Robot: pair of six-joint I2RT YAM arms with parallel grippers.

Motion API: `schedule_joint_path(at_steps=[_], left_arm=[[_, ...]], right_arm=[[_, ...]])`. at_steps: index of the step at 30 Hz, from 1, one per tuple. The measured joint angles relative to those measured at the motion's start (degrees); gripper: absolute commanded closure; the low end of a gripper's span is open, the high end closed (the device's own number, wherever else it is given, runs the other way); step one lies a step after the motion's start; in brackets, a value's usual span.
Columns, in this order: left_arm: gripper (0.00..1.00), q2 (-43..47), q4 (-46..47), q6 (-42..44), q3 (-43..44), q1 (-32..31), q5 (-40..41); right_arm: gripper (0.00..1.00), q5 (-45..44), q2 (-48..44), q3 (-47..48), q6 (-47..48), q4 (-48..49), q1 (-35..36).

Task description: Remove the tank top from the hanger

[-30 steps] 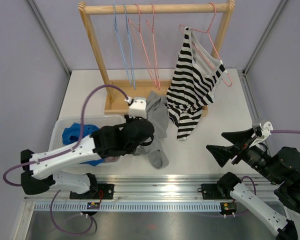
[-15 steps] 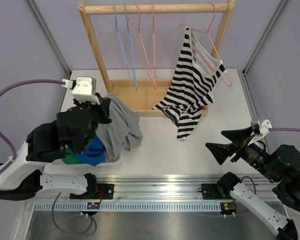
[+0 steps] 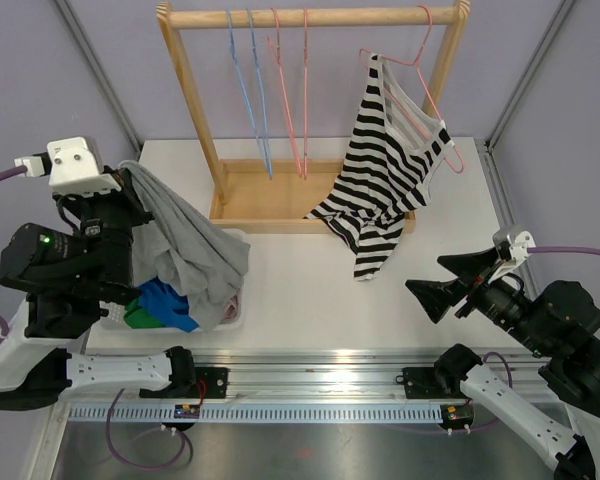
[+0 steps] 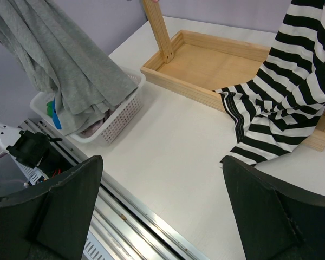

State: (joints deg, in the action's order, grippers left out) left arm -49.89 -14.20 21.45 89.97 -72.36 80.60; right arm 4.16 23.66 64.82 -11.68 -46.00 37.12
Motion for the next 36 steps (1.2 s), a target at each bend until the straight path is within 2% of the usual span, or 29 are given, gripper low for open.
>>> schedule_joint_path(at_steps=[3,9,12,15,21,25,32,36], left_arm=[[1.0,1.88,8.59,8.0,-2.21,0.48,2.16],[1.0,4.07,7.19,6.91,-1.07,0.74,4.44],[1.0,3.91,6.12,5.64,-4.39,1.2,4.7],[1.0,3.21,1.22,1.27,-8.09,3.76,3.96],[1.0,0.5,-19.43,-17.49,-9.38,18.23,-4.79],[1.0,1.33,-28.39,-27.89,-12.44,27.06,-12.2],[1.0,7.04,-39.63,-42.75,-21.57,40.19,-20.48],[1.0,7.34,-41.48,-47.84,-26.73,48.04,-23.3]], right_arm=[[0.01,0.26,0.0,0.0,-0.04,0.76,0.0],[0.01,1.6,0.07,0.0,-0.31,1.79,0.0],[0.01,1.9,0.28,0.02,-0.66,1.99,0.0],[0.01,2.56,0.48,0.09,-1.03,2.05,0.0],[0.01,3.06,0.48,0.09,-1.62,2.08,0.0],[0.01,3.08,0.5,0.09,-1.66,2.08,0.0],[0.01,3.28,0.63,0.02,-1.62,2.25,0.0],[0.01,4.57,1.11,-0.81,-1.6,3.41,0.0]])
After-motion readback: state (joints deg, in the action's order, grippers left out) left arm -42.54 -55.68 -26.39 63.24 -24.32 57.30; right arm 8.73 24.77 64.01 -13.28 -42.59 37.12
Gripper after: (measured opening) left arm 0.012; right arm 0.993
